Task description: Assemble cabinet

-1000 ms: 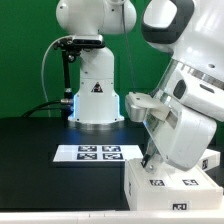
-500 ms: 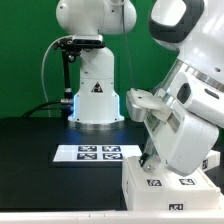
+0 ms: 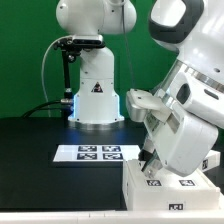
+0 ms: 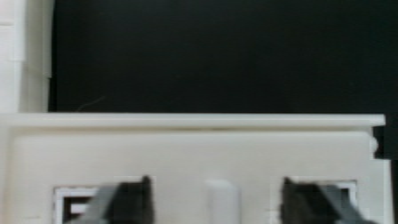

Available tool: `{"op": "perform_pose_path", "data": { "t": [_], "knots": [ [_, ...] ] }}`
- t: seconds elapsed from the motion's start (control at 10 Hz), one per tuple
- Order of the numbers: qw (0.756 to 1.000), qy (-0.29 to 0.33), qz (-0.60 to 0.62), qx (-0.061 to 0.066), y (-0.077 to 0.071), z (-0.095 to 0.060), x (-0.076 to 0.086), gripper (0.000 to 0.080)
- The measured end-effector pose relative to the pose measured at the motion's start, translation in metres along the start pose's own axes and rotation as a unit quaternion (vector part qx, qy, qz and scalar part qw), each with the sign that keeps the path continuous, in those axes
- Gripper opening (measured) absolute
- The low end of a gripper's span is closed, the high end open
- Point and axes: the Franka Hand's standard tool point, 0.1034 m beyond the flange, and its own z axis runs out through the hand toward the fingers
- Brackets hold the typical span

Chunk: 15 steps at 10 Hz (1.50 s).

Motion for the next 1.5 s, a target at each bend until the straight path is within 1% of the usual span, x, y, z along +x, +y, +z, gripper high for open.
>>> {"op": "perform_pose_path", "data": {
  "t": [0.1, 0.2, 0.3, 0.4, 0.5, 0.8, 0.9, 1.0, 1.1, 1.2, 1.3, 1.4, 1.5],
  "knots": [
    [1.000, 0.000, 0.000, 0.000, 0.000, 0.000, 0.000, 0.0528],
    [1.000, 0.000, 0.000, 0.000, 0.000, 0.000, 0.000, 0.0665],
    [1.000, 0.000, 0.000, 0.000, 0.000, 0.000, 0.000, 0.0665],
    [1.000, 0.000, 0.000, 0.000, 0.000, 0.000, 0.000, 0.0771],
    [1.000, 0.000, 0.000, 0.000, 0.000, 0.000, 0.000, 0.0791],
    [1.000, 0.000, 0.000, 0.000, 0.000, 0.000, 0.000, 0.0796],
    [1.000, 0.001, 0.008, -0.002, 0.000, -0.002, -0.004, 0.0796],
    [1.000, 0.005, 0.028, -0.009, -0.003, -0.011, -0.013, 0.0796],
    [0.997, 0.014, 0.076, -0.017, -0.013, -0.022, -0.021, 0.0796],
    [0.992, 0.026, 0.124, -0.024, -0.026, -0.031, -0.022, 0.0796],
    [0.988, 0.038, 0.145, -0.031, -0.040, -0.037, -0.020, 0.0796],
    [0.986, 0.040, 0.162, -0.026, -0.047, -0.036, -0.018, 0.0796],
    [0.981, 0.040, 0.188, -0.025, -0.044, -0.034, -0.018, 0.0796]
  ]
}}
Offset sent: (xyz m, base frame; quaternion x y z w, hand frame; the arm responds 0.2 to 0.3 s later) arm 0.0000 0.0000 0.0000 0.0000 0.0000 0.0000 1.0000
